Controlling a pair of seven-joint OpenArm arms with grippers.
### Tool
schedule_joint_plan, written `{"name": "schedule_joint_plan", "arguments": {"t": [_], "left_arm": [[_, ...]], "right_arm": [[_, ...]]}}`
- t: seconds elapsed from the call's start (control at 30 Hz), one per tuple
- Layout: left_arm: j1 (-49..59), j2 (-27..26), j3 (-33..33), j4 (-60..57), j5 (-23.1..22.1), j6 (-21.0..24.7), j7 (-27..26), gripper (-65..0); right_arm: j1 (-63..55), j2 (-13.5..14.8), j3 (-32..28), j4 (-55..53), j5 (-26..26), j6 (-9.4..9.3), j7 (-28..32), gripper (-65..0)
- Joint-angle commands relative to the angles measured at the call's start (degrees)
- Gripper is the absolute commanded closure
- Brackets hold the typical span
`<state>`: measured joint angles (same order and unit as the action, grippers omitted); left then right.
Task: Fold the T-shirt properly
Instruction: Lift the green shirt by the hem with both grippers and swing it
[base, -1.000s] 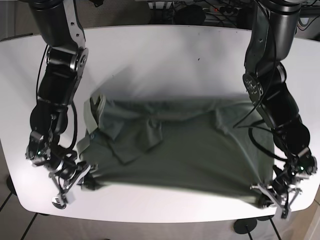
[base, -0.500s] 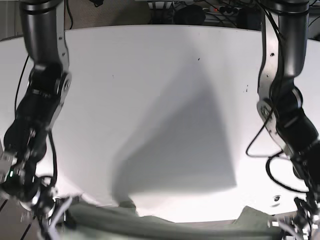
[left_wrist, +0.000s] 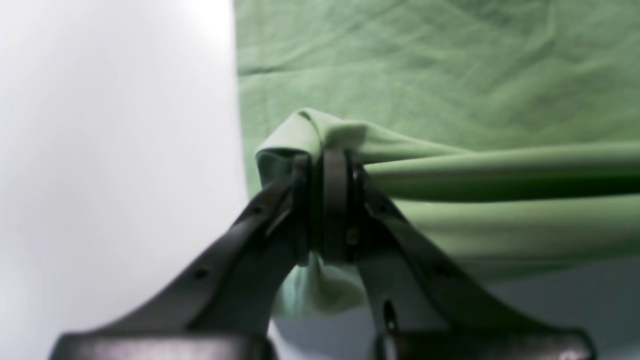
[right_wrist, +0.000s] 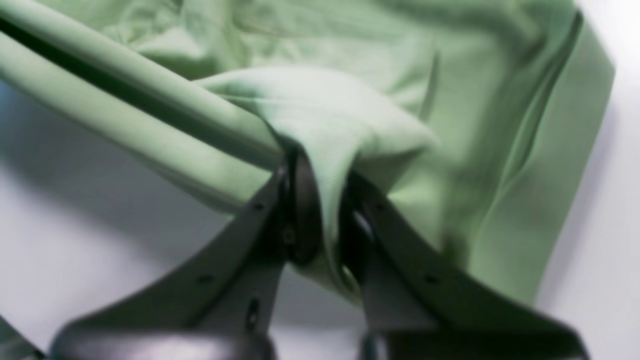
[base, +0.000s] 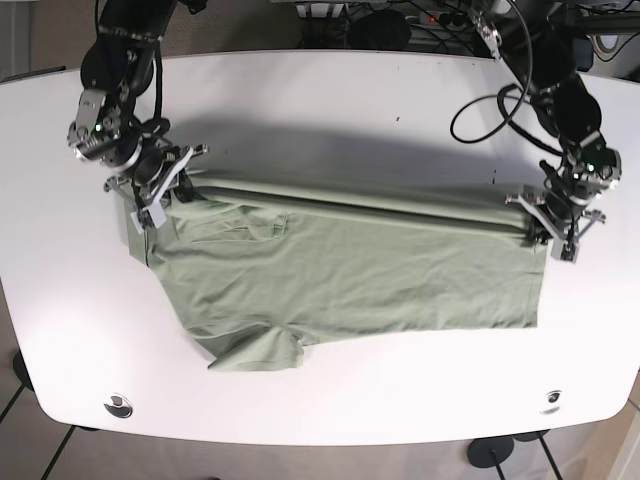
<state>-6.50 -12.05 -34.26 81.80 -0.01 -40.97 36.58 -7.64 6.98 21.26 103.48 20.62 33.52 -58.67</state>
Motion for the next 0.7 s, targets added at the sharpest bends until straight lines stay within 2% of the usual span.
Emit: {"name": "schedule_joint_plan", "arguments": {"t": [0.03,0.17,0.3,0.37,0.53,0.57,0.63,0.7], "left_arm": [[4.2,-1.4,-0.5,5.4,-0.8,1.0,-1.5,0.0],[11.7,-1.4,-0.7,11.2,-2.5,1.0,-1.0,0.0],[16.6,-1.2,-5.3,15.7,-4.4,1.0,4.0,-0.4],[18.1,-1.4,-6.8,15.8,-5.0,1.0,6.5,-1.8],[21.3,-1.4,-10.2,15.9,-5.0,1.0,10.4,-37.2],[21.8,-1.4,-11.0,15.9,-5.0,1.0,11.1,-41.4],[22.9,-1.4,-12.6,16.0,-5.0,1.0,11.8,-42.4],[24.2,-2.2,-14.0,17.1,-5.0,1.0,11.6,-42.2]], "right_arm": [[-2.3,-0.6,2.2,4.3,-0.2,-0.07,-0.9,-1.9],[-5.9,-0.9,3.1,7.3,-0.2,-0.07,-3.0,-2.1],[-9.0,-0.9,3.8,7.7,-0.2,-0.07,-3.4,-2.7],[-11.0,-0.9,3.8,7.9,0.0,-0.07,-3.4,-9.5],[-18.9,-0.4,4.0,10.6,11.2,-0.51,-3.4,-44.4],[-20.4,-0.4,4.9,11.4,12.7,-0.51,-3.4,-50.3],[-23.4,-0.5,7.1,12.1,15.5,-0.51,-3.4,-57.5],[-25.7,-0.4,8.8,12.2,18.5,-0.33,-3.4,-56.8]]}}
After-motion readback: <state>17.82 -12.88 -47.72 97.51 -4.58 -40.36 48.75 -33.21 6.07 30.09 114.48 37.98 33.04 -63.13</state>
